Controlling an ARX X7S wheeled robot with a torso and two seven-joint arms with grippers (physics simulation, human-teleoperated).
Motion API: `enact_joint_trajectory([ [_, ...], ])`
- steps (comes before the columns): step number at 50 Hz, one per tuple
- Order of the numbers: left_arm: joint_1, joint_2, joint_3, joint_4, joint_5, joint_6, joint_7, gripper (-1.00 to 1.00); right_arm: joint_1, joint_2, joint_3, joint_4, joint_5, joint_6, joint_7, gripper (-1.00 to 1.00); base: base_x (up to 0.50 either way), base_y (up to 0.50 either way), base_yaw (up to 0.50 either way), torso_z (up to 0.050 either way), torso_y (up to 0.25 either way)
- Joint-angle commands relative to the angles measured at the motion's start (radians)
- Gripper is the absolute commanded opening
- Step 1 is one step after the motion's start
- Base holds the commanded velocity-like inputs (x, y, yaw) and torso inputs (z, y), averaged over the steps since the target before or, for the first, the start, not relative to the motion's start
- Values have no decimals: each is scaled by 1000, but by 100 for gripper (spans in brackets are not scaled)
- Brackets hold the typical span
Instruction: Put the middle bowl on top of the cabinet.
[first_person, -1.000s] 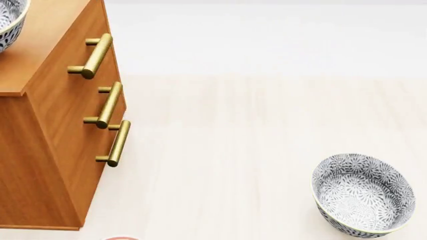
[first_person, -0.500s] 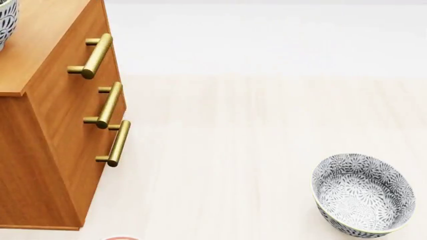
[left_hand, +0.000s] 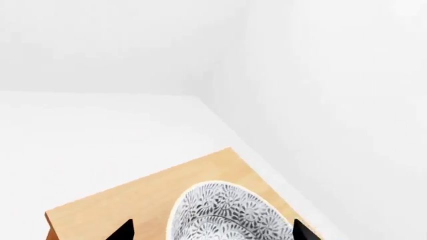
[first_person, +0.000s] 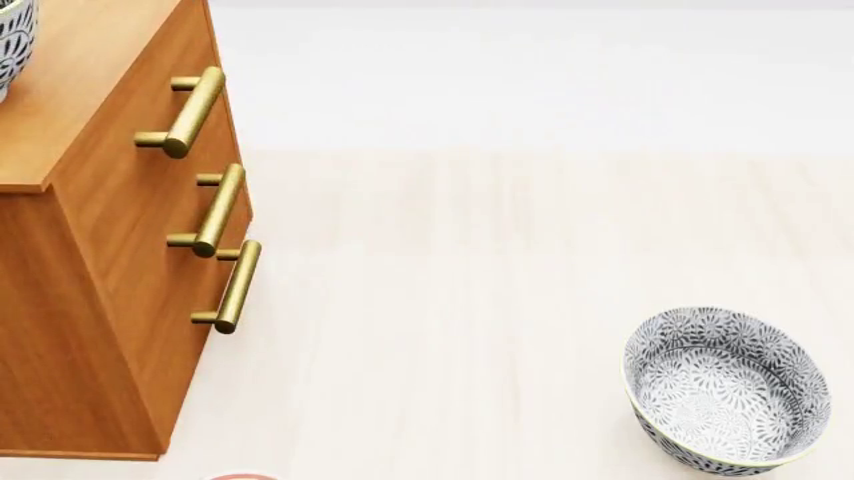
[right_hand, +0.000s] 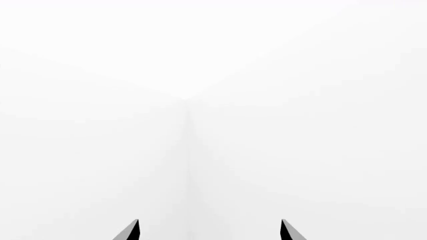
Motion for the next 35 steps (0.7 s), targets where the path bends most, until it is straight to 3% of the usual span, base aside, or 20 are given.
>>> enact_joint_trajectory([
  [1,-26,-46,-3,171,34,-8,-46,100,0,0,-14,-1,-18,3,6,100,0,0,0,0,0],
  [8,-39,-78,31,292,127,-24,-82,100,0,0,-8,1,-14,0,1,100,0,0,0,0,0],
  [26,2,-200,2,745,157,-6,-144,100,0,0,5,1,-3,3,-14,100,0,0,0,0,0],
  [35,74,-204,33,877,268,12,-155,100,0,0,30,14,24,-7,-28,100,0,0,0,0,0],
])
